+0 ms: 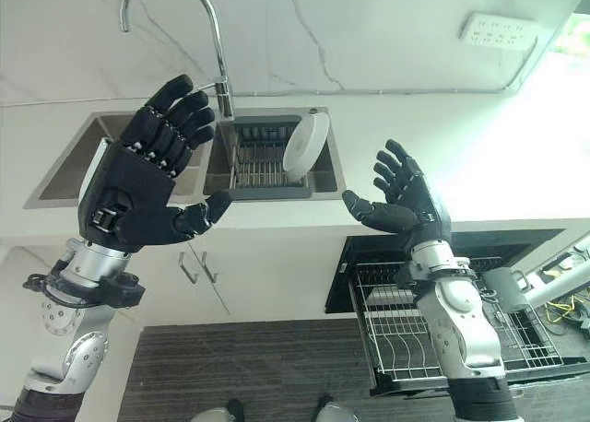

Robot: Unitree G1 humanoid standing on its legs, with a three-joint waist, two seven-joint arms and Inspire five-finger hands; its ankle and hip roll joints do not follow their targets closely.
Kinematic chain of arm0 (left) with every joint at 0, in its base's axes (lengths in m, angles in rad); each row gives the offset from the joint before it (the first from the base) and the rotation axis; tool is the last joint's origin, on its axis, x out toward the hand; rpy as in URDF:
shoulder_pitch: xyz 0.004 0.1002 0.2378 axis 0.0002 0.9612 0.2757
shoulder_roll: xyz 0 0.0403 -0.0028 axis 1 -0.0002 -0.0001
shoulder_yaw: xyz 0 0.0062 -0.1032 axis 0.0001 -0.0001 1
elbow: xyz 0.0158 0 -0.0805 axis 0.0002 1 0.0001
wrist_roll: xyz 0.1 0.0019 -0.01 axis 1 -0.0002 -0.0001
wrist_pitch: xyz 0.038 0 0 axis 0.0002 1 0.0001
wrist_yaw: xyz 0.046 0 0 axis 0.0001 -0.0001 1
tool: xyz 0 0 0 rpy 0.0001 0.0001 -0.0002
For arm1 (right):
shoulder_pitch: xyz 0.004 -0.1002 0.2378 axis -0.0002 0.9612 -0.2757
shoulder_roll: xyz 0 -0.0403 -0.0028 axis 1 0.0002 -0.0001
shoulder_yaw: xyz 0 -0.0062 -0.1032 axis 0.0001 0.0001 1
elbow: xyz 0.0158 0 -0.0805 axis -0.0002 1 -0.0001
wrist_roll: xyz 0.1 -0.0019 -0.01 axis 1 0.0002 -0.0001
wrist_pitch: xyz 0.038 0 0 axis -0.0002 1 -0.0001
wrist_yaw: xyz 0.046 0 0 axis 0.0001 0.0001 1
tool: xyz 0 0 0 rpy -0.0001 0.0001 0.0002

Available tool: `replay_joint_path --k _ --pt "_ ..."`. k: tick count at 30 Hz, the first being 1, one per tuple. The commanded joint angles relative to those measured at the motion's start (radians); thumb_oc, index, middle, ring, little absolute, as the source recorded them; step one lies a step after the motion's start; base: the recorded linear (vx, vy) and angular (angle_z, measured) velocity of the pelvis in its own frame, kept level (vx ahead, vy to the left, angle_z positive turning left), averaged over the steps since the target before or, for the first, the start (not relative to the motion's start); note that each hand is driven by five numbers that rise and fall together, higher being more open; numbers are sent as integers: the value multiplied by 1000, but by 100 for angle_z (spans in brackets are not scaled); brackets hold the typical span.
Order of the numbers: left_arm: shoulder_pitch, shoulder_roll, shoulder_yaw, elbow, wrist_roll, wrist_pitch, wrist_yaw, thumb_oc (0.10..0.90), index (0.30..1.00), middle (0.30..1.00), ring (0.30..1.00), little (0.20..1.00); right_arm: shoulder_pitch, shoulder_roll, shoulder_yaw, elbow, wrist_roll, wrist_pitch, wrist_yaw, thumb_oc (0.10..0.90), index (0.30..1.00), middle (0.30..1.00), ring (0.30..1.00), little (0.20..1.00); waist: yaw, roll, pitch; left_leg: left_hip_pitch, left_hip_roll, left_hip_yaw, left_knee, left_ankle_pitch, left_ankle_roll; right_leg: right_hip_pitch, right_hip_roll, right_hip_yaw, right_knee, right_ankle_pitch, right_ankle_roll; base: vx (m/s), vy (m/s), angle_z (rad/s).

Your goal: Place the dishes in the dishwasher.

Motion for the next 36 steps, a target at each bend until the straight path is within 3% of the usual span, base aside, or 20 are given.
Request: replay_joint_path --k 1,15,24,36 --pt "-89 45 -2 -50 -36 -65 21 800 900 900 900 900 -132 -11 -27 -38 72 -121 -18 800 900 900 900 900 7 -23 -75 45 -6 -33 72 -232 -6 16 -34 -28 -40 -51 96 -5 2 19" --pt "-112 82 -58 33 -65 -25 12 800 900 900 900 900 -329 -54 31 234 138 -121 -67 800 900 900 900 900 62 -29 -86 40 -25 -66 72 -228 -8 33 -49 -68 -40 -50 97 -3 13 10" --pt "-159 115 -98 65 -87 -16 43 800 900 900 900 900 -470 -145 56 476 192 -120 -105 800 900 900 900 900 89 -24 -96 34 -25 -80 72 -215 -17 60 -47 -78 -40 -66 92 8 8 10" --pt "-199 157 -115 94 -120 -4 65 800 900 900 900 900 -581 -203 88 707 282 -92 -58 800 900 900 900 900 110 -16 -110 27 -19 -86 72 -202 -30 88 -30 -82 -40 -96 77 0 0 0"
